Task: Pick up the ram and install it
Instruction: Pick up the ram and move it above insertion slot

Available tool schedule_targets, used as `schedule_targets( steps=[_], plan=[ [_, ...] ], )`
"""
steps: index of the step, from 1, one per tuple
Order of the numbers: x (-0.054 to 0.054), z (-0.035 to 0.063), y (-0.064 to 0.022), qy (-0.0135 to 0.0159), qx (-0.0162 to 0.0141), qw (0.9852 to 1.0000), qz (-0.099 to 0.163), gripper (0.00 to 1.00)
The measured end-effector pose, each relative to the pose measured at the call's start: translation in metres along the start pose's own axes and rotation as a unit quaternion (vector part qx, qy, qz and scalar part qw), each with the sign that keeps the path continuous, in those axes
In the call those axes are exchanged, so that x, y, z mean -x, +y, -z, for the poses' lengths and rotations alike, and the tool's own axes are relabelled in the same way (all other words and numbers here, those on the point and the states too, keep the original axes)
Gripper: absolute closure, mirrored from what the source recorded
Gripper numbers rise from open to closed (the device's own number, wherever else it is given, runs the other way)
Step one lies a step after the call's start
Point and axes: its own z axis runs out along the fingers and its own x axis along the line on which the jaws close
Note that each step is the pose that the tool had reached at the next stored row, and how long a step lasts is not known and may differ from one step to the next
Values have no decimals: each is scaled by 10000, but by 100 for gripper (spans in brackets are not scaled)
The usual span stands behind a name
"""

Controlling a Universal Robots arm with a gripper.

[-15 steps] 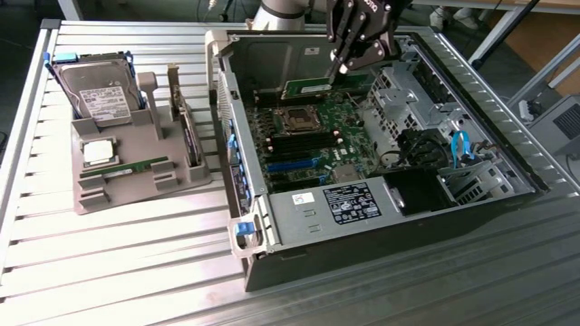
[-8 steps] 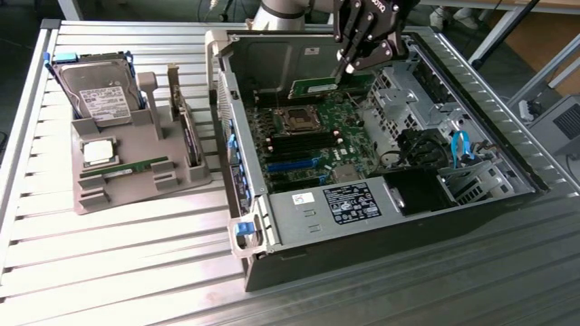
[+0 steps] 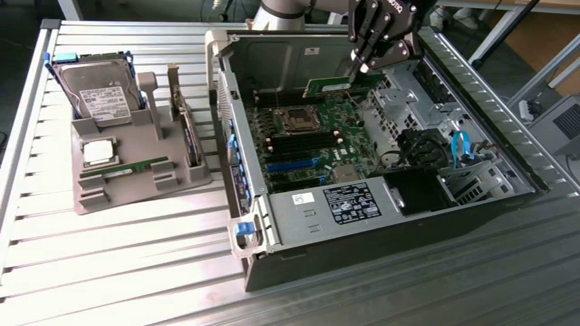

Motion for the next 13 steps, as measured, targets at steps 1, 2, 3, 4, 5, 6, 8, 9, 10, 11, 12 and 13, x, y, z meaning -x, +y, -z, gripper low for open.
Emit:
schedule_targets(
  steps=[1,2,3,4,5,6,8,9,10,11,12,13],
  plan=[
    [-6,4,-36,-1,6,10000,0,89],
    [-11,6,-67,-3,11,10000,0,89],
    [-19,12,-122,-4,20,10000,0,89],
    [-23,14,-148,-5,23,10000,0,89],
    [-30,20,-190,-4,28,10000,0,89],
    [-36,23,-227,-5,31,10000,0,89],
    [-47,30,-296,-7,38,10000,0,89],
    [-51,32,-323,-7,41,10000,0,89],
    [-55,35,-348,-7,43,10000,0,89],
    [-61,38,-382,-8,46,10000,0,89],
    [-65,41,-409,-8,49,10000,0,89],
    [-69,44,-436,-9,52,10000,0,89]
  ],
)
